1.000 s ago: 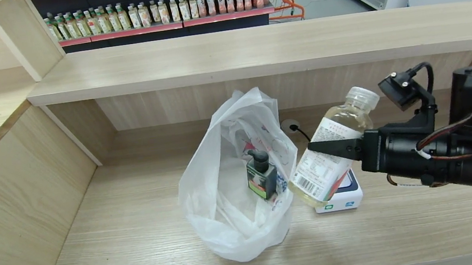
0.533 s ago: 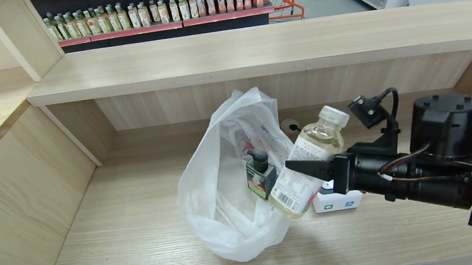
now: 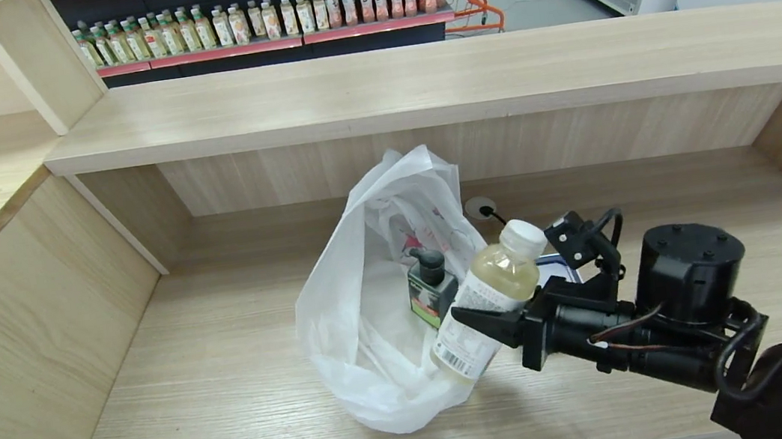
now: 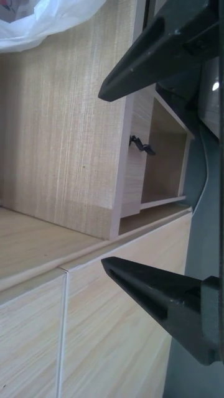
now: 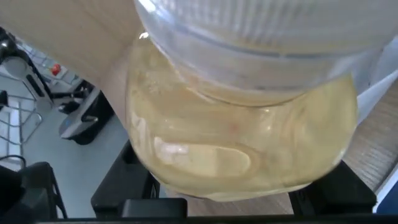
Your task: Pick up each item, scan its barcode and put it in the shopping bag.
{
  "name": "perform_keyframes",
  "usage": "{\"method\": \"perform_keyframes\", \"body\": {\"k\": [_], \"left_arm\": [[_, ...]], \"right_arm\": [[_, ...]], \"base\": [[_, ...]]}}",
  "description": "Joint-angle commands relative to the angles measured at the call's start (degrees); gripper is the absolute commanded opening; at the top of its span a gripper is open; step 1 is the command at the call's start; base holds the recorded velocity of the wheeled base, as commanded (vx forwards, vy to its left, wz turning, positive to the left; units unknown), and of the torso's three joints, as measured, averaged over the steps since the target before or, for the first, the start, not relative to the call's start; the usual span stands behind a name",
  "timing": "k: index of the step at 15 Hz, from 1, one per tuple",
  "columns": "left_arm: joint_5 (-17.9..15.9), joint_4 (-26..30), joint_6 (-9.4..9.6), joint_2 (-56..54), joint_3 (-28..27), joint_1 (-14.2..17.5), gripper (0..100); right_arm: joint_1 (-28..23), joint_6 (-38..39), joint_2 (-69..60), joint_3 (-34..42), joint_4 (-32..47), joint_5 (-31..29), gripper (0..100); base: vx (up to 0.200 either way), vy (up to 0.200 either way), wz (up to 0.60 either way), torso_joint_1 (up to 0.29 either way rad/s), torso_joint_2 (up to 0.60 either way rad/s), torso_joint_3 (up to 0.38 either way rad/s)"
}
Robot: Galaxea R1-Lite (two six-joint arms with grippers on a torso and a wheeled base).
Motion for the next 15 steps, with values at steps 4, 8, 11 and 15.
{"method": "perform_keyframes", "body": {"k": [4,8,11,15], "left_arm": [[0.0,0.0,0.00,0.0,0.0,0.0,100],[0.0,0.0,0.00,0.0,0.0,0.0,100],[0.0,0.0,0.00,0.0,0.0,0.0,100],[0.0,0.0,0.00,0.0,0.0,0.0,100]], "right_arm": [[0.0,-4.8,8.2,0.3,-8.2,0.0,0],[0.2,-6.3,12.1,-0.4,-12.0,1.4,0],[0.1,-6.8,13.5,-3.4,-12.0,1.9,0],[0.1,-7.0,14.0,-8.6,-12.0,6.2,0]], "base": [[0.000,0.000,0.00,0.000,0.00,0.000],[0.000,0.000,0.00,0.000,0.00,0.000],[0.000,0.000,0.00,0.000,0.00,0.000],[0.000,0.000,0.00,0.000,0.00,0.000]]}}
